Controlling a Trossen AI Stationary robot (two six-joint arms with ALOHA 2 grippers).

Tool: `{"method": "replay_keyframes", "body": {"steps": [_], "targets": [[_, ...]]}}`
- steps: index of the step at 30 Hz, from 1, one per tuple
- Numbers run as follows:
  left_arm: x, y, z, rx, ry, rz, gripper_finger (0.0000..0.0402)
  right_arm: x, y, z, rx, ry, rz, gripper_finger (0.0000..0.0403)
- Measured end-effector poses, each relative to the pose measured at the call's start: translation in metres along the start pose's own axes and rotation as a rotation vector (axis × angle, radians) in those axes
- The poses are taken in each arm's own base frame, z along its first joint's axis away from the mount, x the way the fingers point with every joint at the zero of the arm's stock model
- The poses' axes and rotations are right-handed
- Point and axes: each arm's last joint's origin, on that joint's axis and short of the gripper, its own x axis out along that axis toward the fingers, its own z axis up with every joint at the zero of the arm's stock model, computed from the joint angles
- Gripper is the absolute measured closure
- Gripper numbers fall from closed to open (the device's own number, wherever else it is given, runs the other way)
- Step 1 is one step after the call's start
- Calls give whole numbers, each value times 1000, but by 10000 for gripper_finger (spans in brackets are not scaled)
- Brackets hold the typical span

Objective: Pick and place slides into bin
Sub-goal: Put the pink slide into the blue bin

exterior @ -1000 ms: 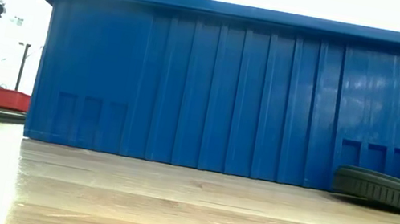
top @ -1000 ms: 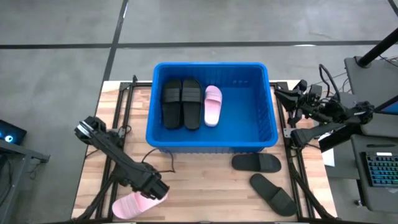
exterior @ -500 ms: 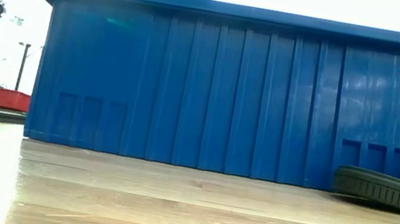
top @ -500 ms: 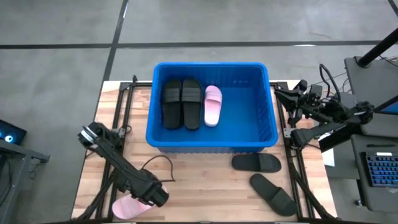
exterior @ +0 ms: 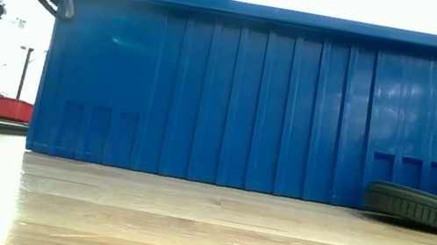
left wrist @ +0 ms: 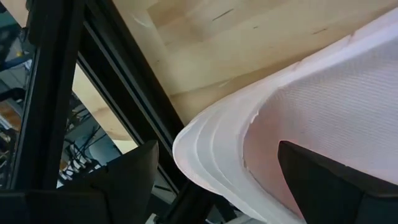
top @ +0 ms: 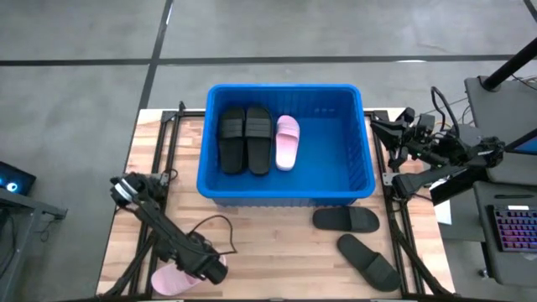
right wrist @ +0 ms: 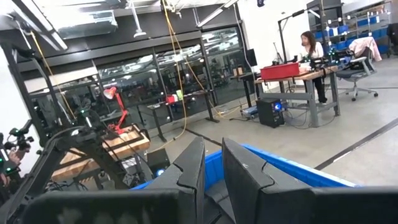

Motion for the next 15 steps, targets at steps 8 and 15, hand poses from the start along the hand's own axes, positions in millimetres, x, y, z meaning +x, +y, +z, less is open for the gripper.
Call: {"method": "replay_keyframes", "body": {"steps": [8,15], "targets": [[5,-5,0,57,2,2,104,0,0,0,-1,0,0,355],[5,-5,0,63,-1,0,188,0,0,0,2,0,0,355]]}}
